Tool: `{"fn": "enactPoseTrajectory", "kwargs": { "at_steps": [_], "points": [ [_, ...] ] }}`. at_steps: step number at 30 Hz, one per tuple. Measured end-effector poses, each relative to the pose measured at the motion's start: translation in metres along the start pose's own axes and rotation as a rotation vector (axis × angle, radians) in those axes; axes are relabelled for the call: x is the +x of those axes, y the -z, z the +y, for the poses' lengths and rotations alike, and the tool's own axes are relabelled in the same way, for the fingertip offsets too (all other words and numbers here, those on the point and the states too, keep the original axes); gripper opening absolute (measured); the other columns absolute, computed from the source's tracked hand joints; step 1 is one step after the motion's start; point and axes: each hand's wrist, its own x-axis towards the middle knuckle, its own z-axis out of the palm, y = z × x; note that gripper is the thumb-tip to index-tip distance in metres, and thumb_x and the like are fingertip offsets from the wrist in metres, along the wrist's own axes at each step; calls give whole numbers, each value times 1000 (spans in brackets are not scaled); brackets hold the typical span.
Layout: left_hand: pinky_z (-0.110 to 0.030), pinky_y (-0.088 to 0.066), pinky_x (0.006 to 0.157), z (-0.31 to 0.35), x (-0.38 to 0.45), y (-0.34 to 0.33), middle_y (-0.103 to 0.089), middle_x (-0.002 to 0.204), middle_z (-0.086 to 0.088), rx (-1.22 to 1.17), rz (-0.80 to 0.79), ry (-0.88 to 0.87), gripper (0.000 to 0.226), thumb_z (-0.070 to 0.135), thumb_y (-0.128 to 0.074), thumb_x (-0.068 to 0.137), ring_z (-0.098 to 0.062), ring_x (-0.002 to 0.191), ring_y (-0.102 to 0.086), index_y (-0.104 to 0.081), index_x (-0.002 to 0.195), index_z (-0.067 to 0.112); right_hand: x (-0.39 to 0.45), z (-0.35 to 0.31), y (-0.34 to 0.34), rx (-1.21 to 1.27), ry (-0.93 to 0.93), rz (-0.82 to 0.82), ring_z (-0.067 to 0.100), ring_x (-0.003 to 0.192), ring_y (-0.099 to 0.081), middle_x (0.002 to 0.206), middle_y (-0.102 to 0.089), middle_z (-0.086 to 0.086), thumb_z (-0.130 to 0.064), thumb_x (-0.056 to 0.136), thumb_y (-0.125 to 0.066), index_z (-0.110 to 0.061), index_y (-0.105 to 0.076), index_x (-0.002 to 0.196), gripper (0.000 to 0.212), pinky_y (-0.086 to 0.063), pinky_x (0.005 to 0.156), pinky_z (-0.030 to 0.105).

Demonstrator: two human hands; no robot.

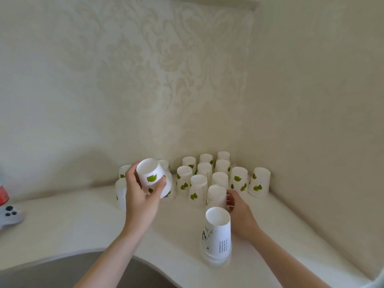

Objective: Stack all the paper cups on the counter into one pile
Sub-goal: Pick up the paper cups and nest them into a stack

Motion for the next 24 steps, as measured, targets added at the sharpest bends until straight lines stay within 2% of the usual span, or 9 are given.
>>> {"fn": "enactPoseTrajectory", "kwargs": {
  "at_steps": [2,4,7,12,16,18,21,24],
  "points": [
    [-32,-50,99,16,-8,-4,-57,130,8,-59,-54,-25,60,6,-73,85,-15,122,-59,-44,132,27,-2,0,-9,16,-1,20,15,105,-58,114,-62,-7,-20,82,-71,-25,-50,124,47,-46,85,22],
    [-27,-51,94,30,-17,-9,-60,127,9,-87,-142,-41,59,7,-75,83,-11,117,-62,-46,126,36,-7,1,-10,-2,-21,56,17,107,-58,118,-62,-2,-26,78,-74,-22,-50,127,54,-47,90,30],
    [-23,-52,92,45,-29,-20,-63,121,13,-68,-294,-88,59,8,-78,81,-9,115,-62,-49,125,34,-17,5,7,-57,-77,119,13,99,-56,108,-60,-8,-36,70,-82,-27,-50,121,61,-43,80,26],
    [-26,-50,99,55,-53,-40,-63,120,16,-35,-518,-53,61,12,-79,80,-8,117,-60,-49,129,33,-41,24,60,-148,-114,237,18,99,-56,113,-61,-2,-36,72,-81,-20,-51,127,64,-42,81,29],
    [-15,-49,89,47,-67,-51,-63,115,22,24,-611,3,61,12,-78,80,3,109,-60,-48,129,32,-48,30,91,-96,-131,293,19,92,-61,110,-67,2,-32,71,-84,-16,-56,121,60,-49,81,33],
    [-11,-49,85,39,-72,-52,-63,118,17,38,-647,38,61,10,-78,80,5,108,-61,-47,130,29,-51,17,103,4,-88,291,12,87,-64,106,-69,3,-27,75,-82,-13,-58,119,52,-51,73,25],
    [-14,-49,89,22,-79,-51,-62,121,12,85,-691,68,61,16,-79,78,2,110,-59,-47,128,31,-55,-9,114,92,24,249,6,90,-68,104,-72,-4,-26,81,-77,-17,-62,116,40,-52,65,13],
    [-19,-48,97,6,-84,-47,-60,123,14,124,-725,118,63,22,-79,77,1,114,-58,-44,129,34,-59,-35,109,161,120,162,7,94,-73,107,-75,-5,-23,81,-77,-18,-64,118,40,-56,69,14]
  ]
}}
